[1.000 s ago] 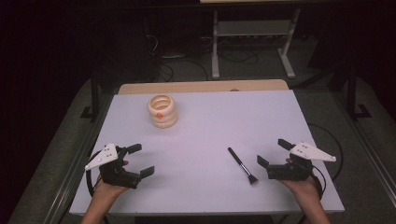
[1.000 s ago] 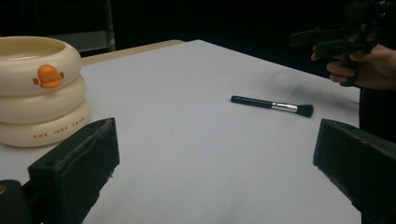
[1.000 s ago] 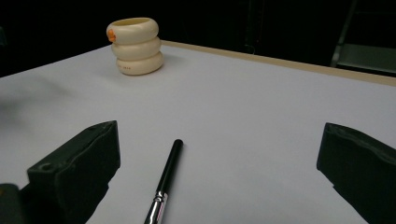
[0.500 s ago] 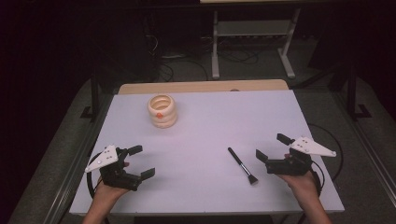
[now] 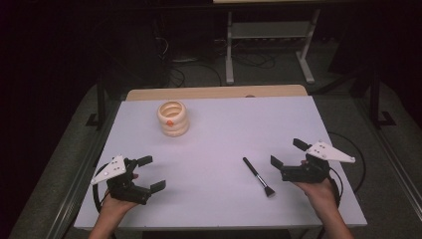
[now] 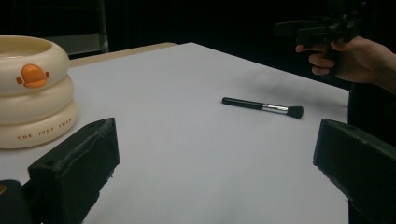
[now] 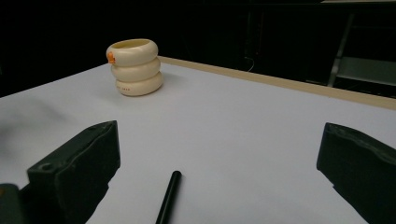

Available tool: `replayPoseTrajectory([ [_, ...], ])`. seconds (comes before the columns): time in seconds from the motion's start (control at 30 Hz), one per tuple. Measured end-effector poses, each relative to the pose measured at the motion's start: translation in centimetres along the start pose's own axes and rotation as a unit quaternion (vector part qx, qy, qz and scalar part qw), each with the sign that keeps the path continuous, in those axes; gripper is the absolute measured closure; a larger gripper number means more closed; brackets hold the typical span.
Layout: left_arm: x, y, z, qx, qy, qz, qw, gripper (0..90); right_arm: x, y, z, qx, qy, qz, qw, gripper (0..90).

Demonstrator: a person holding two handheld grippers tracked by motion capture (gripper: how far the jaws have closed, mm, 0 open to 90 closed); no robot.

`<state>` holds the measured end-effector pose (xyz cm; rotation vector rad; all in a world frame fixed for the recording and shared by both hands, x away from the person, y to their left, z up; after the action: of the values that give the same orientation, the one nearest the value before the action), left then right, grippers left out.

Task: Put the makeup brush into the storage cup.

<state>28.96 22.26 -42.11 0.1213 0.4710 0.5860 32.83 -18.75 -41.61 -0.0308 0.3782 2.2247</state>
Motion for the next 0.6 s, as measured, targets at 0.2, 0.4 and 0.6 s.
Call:
replayPoseTrajectory([
  [0.2,-0.1,0.0,0.1,-0.003,0.004,-0.002,1.0,0.0,0.0,-0.5,0.4,0.0,-0.002,0.0,1.0,0.0],
  [0.4,0.0,0.1,0.1,0.0,0.004,-0.002,1.0,0.0,-0.1,-1.0,0.7,-0.001,0.0,-0.001,1.0,0.0],
  [0.6,0.0,0.2,0.1,-0.002,0.005,-0.002,1.0,0.0,0.0,-1.6,1.1,-0.002,0.006,0.003,1.0,0.0],
])
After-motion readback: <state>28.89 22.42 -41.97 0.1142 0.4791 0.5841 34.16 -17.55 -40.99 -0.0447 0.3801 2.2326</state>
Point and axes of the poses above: each handheld gripper's, and its own axes: y roughly backward along the jaws, z roughly out of its top, x roughly to its left, the point moved 7 cm from there along -y, roughly forward along the jaws, and after that the axes turned 15 degrees about y, right-handed, at the moved point
